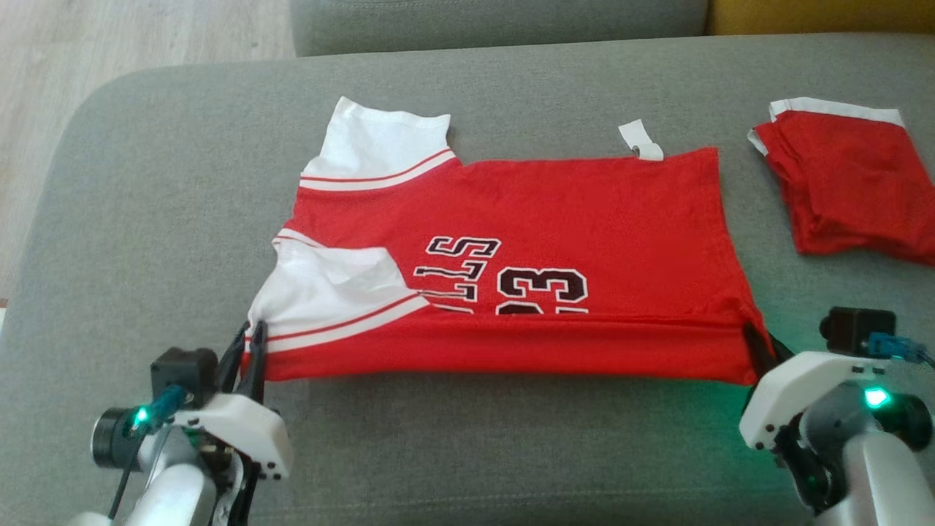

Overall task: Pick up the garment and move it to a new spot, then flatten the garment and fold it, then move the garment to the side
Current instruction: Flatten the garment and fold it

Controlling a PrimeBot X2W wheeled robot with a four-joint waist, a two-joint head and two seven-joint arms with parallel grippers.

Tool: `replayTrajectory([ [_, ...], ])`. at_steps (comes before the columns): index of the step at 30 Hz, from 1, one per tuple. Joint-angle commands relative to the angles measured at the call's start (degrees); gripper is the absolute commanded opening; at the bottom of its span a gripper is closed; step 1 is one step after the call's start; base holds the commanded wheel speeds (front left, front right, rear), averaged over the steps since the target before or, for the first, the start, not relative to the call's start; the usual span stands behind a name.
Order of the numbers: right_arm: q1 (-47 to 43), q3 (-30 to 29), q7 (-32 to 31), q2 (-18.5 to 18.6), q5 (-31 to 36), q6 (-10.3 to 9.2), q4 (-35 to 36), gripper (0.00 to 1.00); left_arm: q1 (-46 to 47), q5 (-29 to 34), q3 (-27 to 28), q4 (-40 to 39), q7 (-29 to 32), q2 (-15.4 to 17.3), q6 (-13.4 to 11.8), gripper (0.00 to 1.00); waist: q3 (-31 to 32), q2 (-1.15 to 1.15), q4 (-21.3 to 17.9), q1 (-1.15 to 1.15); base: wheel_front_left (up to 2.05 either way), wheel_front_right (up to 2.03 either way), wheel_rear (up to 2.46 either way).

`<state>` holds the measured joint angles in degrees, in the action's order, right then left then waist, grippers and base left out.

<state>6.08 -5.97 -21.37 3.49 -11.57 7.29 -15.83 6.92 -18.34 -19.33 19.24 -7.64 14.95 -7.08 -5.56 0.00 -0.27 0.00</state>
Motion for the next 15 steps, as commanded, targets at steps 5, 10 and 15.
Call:
replayTrajectory([
  [5, -0.76, 0.16, -1.8, 0.69, -0.51, 0.2, 5.78, 0.02, 0.63, -0.41, 1.47, -2.01, 2.77, 2.53, -0.19, 0.0, 0.01, 0.0, -0.45, 0.0, 0.0, 0.0, 0.0],
  [10, -0.44, -0.3, 0.32, 0.25, 1.78, 0.2, 7.16, 1.0, 0.75, -0.22, 0.83, -1.75, 4.5, 2.86, -0.53, 1.0, -0.07, 0.0, -0.81, 0.0, 0.0, 0.0, 0.0],
  [15, 1.27, -0.79, 4.2, 0.07, 4.82, 0.2, 8.06, 1.0, 2.06, 0.03, 1.97, -3.73, 2.72, 3.23, -1.8, 1.0, -0.67, 0.0, -1.43, 0.0, 0.0, 0.0, 0.0],
])
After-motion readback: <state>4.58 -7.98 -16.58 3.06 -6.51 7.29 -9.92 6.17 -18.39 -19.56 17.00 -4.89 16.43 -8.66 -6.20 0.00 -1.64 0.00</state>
